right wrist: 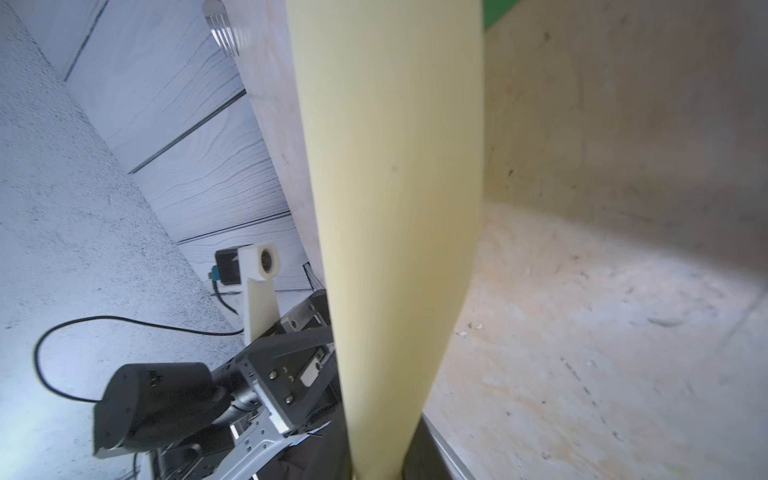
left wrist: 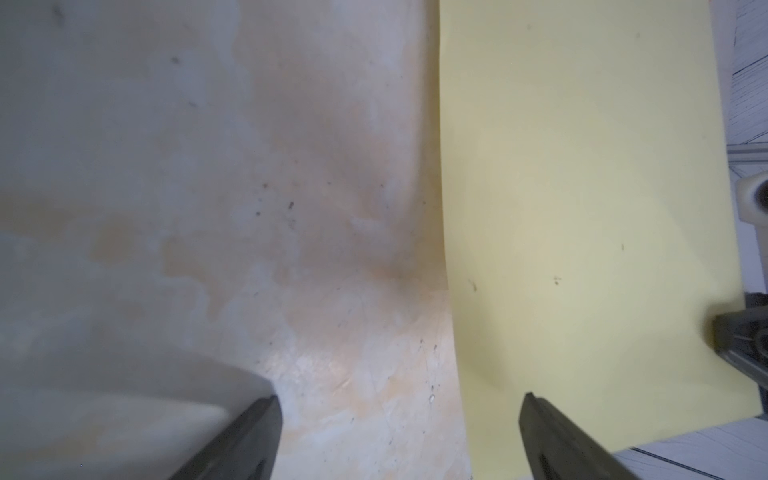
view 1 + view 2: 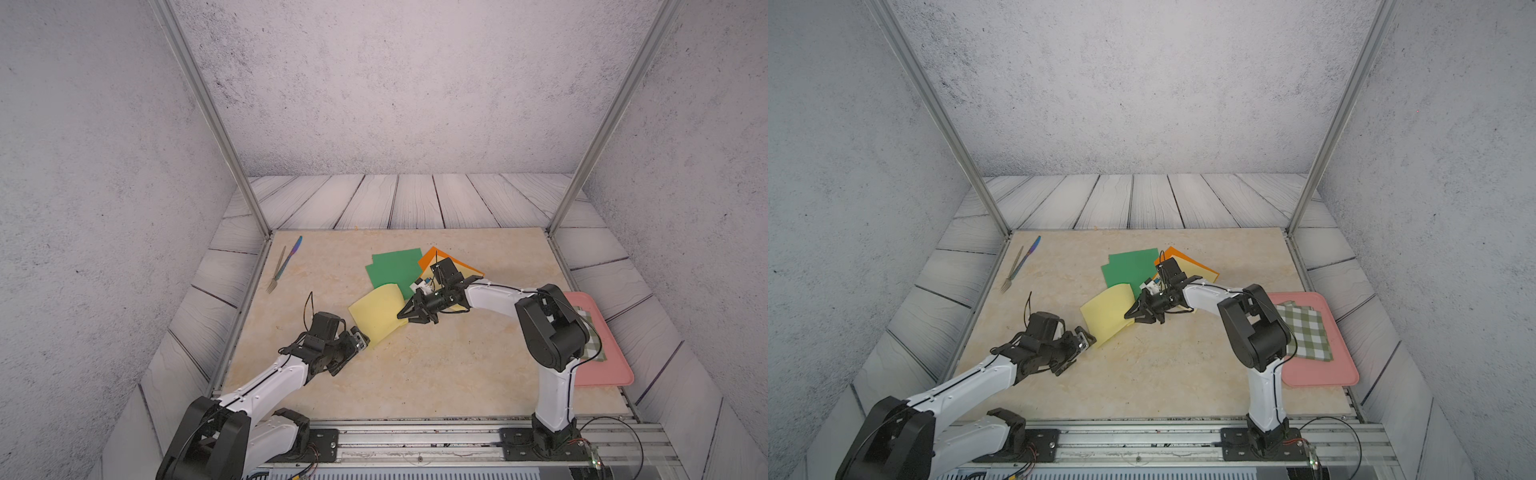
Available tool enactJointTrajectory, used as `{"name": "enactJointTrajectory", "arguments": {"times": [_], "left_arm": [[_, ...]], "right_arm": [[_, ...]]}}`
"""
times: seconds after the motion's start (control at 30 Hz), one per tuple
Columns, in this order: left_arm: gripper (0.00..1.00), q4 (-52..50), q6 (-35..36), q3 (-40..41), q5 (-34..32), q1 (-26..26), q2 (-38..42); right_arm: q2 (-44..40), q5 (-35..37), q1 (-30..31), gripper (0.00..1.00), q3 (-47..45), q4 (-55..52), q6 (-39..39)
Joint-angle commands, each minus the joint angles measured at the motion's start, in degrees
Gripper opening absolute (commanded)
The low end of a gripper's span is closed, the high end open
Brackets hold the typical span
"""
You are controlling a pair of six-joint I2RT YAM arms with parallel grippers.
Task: Sort the scattered colored papers by color
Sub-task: Pick up the colored paper from the center of the board.
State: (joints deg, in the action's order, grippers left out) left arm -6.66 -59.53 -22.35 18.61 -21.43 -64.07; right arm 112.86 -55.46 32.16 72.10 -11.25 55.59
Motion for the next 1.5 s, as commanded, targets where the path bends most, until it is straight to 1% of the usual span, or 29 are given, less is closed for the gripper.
{"name": "enactJointTrajectory", "arguments": {"times": [0.0,0.1,0.33,0.5,0.6,0.9,1.13,1.27,1.47], "left_arm": [[0.96,5.25,-2.17,1.75,0.27,0.68,-0.09],[0.96,8.42,-3.11,2.48,0.38,0.86,0.00],[0.95,11.78,-3.73,2.48,0.94,1.22,-0.15],[0.89,14.20,-4.70,2.53,2.20,1.50,-2.20],[0.87,14.55,-4.42,2.14,3.06,1.78,-3.27],[0.78,15.08,-3.29,-0.49,3.62,2.45,-3.96],[0.75,14.18,-2.46,-2.55,3.23,2.71,-3.79],[0.69,13.16,-1.99,-2.97,3.38,2.72,-3.79],[0.56,13.35,-2.20,-2.70,3.44,2.78,-3.51]], "right_arm": [[-4.32,-2.95,-0.16,0.24,-1.51,3.57,3.69],[-4.29,-3.34,-0.18,0.24,-2.22,4.14,4.15],[-4.04,-4.01,-0.19,0.25,-3.52,5.90,5.47],[-3.79,-5.39,-0.17,0.26,-4.65,10.08,8.62],[-3.88,-6.13,-0.20,0.26,-5.31,12.82,10.91],[-4.09,-7.58,-0.12,0.26,-6.60,12.93,11.19],[-3.61,-8.43,-0.08,0.26,-8.46,13.01,10.83],[-3.37,-8.65,-0.14,0.26,-8.55,12.56,10.26],[-2.82,-9.53,-0.08,0.27,-8.11,12.49,10.03]]}}
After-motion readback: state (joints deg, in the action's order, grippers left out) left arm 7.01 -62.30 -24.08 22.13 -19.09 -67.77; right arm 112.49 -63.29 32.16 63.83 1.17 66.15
